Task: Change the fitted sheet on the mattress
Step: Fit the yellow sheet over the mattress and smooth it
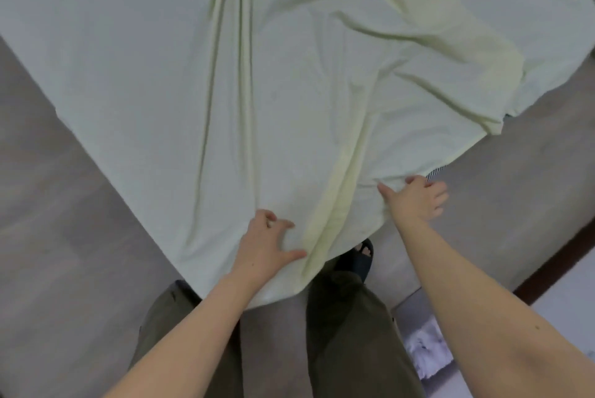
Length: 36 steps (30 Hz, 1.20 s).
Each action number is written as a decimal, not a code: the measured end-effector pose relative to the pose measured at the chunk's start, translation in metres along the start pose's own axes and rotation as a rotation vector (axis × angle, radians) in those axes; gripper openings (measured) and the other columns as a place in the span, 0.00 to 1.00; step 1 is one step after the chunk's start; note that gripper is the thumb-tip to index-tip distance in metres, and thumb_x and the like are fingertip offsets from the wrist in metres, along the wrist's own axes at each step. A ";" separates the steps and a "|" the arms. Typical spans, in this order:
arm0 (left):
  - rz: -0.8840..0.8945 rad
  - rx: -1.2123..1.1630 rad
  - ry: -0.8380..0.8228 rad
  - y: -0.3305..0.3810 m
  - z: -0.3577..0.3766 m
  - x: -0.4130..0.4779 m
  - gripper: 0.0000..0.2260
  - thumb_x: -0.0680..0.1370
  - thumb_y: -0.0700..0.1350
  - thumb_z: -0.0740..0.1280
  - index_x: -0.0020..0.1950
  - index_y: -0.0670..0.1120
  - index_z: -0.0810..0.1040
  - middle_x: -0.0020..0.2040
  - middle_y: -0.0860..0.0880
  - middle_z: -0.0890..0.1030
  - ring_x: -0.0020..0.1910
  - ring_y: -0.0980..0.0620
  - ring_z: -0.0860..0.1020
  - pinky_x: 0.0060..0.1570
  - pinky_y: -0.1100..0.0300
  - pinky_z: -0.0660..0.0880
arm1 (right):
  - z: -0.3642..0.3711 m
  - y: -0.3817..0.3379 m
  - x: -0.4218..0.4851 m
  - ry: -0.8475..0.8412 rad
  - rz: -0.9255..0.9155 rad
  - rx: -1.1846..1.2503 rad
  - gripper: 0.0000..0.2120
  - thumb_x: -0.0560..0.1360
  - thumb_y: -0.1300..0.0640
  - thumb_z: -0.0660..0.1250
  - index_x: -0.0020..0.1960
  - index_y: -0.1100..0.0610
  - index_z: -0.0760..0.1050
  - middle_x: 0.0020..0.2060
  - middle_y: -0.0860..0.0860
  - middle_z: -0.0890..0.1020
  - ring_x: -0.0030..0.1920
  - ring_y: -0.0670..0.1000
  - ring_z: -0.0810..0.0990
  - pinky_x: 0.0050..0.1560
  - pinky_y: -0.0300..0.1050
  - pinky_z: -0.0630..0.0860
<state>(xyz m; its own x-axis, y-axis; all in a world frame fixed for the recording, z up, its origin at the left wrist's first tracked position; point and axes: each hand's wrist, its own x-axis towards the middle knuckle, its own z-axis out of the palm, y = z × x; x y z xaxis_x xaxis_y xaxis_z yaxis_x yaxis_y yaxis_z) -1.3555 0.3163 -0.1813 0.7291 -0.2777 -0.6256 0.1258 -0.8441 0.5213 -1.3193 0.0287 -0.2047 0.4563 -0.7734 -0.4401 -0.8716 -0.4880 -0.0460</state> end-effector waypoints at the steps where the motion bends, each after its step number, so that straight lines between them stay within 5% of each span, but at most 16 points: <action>1: -0.016 0.056 -0.032 0.015 0.009 0.003 0.32 0.64 0.69 0.70 0.64 0.58 0.72 0.61 0.53 0.62 0.60 0.52 0.66 0.61 0.55 0.69 | -0.003 -0.002 0.003 -0.049 -0.065 -0.024 0.17 0.68 0.42 0.74 0.51 0.50 0.77 0.58 0.55 0.70 0.62 0.58 0.65 0.59 0.51 0.65; 4: -0.061 0.273 -0.095 0.046 0.044 0.004 0.24 0.70 0.64 0.68 0.61 0.55 0.71 0.60 0.52 0.66 0.57 0.50 0.68 0.56 0.53 0.70 | -0.015 0.006 0.007 -0.283 -0.171 0.450 0.03 0.73 0.58 0.68 0.40 0.55 0.76 0.39 0.52 0.78 0.47 0.54 0.76 0.44 0.44 0.73; 7: -0.184 0.247 0.053 0.060 0.072 -0.003 0.06 0.78 0.51 0.64 0.51 0.50 0.75 0.53 0.50 0.72 0.47 0.51 0.72 0.53 0.56 0.72 | -0.027 0.026 0.006 -0.383 0.067 0.920 0.01 0.77 0.64 0.62 0.48 0.60 0.70 0.41 0.57 0.78 0.38 0.51 0.84 0.36 0.44 0.81; 10: -0.216 0.019 0.184 0.061 0.090 -0.012 0.03 0.79 0.47 0.64 0.45 0.51 0.74 0.45 0.53 0.74 0.43 0.54 0.73 0.46 0.60 0.72 | -0.027 0.053 0.009 -0.323 -0.327 0.399 0.10 0.76 0.56 0.68 0.54 0.59 0.74 0.54 0.58 0.75 0.51 0.54 0.79 0.50 0.52 0.80; 13: -0.089 -0.220 -0.059 0.060 0.098 -0.023 0.06 0.76 0.46 0.66 0.40 0.53 0.72 0.41 0.55 0.77 0.43 0.53 0.75 0.42 0.62 0.69 | -0.015 0.063 0.005 -0.153 -0.941 -0.080 0.29 0.68 0.41 0.74 0.67 0.47 0.74 0.66 0.54 0.70 0.66 0.60 0.66 0.67 0.52 0.60; 16: 0.083 -0.090 -0.316 0.054 0.103 -0.031 0.04 0.75 0.53 0.66 0.43 0.54 0.75 0.42 0.58 0.76 0.45 0.55 0.75 0.46 0.60 0.70 | 0.007 0.047 0.001 -0.287 -1.376 -0.427 0.42 0.64 0.26 0.65 0.74 0.36 0.59 0.78 0.50 0.55 0.77 0.60 0.51 0.73 0.61 0.45; 18: 0.219 -0.039 -0.133 0.044 0.098 -0.033 0.11 0.76 0.58 0.63 0.52 0.54 0.78 0.51 0.56 0.79 0.50 0.53 0.77 0.51 0.56 0.73 | 0.023 0.037 0.001 -0.346 -1.506 -0.565 0.45 0.64 0.21 0.56 0.77 0.35 0.47 0.79 0.47 0.45 0.78 0.56 0.42 0.75 0.62 0.41; 20: 0.294 0.189 0.305 0.019 0.089 -0.027 0.18 0.78 0.59 0.60 0.61 0.52 0.79 0.61 0.51 0.79 0.57 0.48 0.78 0.55 0.52 0.74 | 0.035 0.033 0.005 -0.248 -1.578 -0.598 0.45 0.66 0.21 0.52 0.77 0.37 0.44 0.79 0.46 0.45 0.78 0.54 0.40 0.76 0.60 0.42; 21: 0.178 0.304 0.443 0.002 0.080 -0.025 0.20 0.78 0.60 0.57 0.66 0.54 0.76 0.67 0.50 0.75 0.64 0.47 0.75 0.61 0.49 0.71 | 0.039 0.031 0.006 -0.166 -1.616 -0.599 0.44 0.67 0.22 0.52 0.78 0.38 0.45 0.79 0.47 0.47 0.78 0.54 0.43 0.76 0.61 0.46; 23: -0.097 0.407 0.412 -0.030 0.065 -0.022 0.26 0.79 0.64 0.49 0.77 0.61 0.57 0.79 0.52 0.56 0.77 0.49 0.57 0.72 0.41 0.55 | 0.047 0.031 0.009 0.003 -1.685 -0.576 0.43 0.68 0.25 0.58 0.78 0.40 0.51 0.78 0.49 0.54 0.78 0.57 0.52 0.74 0.61 0.54; 25: -0.159 0.431 0.388 -0.058 0.076 -0.015 0.27 0.78 0.67 0.42 0.77 0.64 0.43 0.79 0.55 0.41 0.78 0.51 0.42 0.73 0.37 0.45 | 0.060 0.034 0.017 0.159 -1.732 -0.491 0.44 0.66 0.27 0.64 0.77 0.40 0.54 0.78 0.49 0.58 0.77 0.57 0.58 0.73 0.61 0.58; 31: -0.071 0.518 0.504 -0.084 0.091 0.004 0.26 0.80 0.66 0.45 0.78 0.63 0.50 0.80 0.56 0.48 0.79 0.49 0.47 0.72 0.35 0.48 | 0.093 0.039 0.039 0.497 -1.853 -0.307 0.42 0.65 0.34 0.70 0.75 0.44 0.63 0.75 0.50 0.66 0.74 0.55 0.66 0.68 0.58 0.67; 34: -0.041 0.522 0.602 -0.090 0.087 0.009 0.25 0.80 0.65 0.45 0.77 0.64 0.49 0.80 0.57 0.48 0.79 0.50 0.47 0.72 0.36 0.48 | 0.106 0.038 0.042 0.610 -1.897 -0.111 0.32 0.75 0.31 0.55 0.72 0.48 0.70 0.72 0.51 0.71 0.71 0.54 0.71 0.63 0.55 0.72; 36: -0.018 0.520 0.641 -0.091 0.088 0.010 0.24 0.80 0.65 0.45 0.77 0.65 0.49 0.79 0.58 0.47 0.79 0.51 0.47 0.72 0.37 0.47 | 0.111 0.037 0.046 0.625 -1.908 -0.050 0.35 0.76 0.32 0.45 0.71 0.50 0.72 0.70 0.51 0.73 0.70 0.54 0.72 0.63 0.54 0.73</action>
<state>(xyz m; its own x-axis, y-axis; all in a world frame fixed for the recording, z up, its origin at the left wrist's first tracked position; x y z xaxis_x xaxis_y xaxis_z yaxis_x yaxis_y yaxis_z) -1.4187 0.3496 -0.2864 0.9921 -0.0797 -0.0966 -0.0720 -0.9941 0.0808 -1.3502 0.0204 -0.3260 0.6108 0.6521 0.4492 0.7164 -0.6967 0.0373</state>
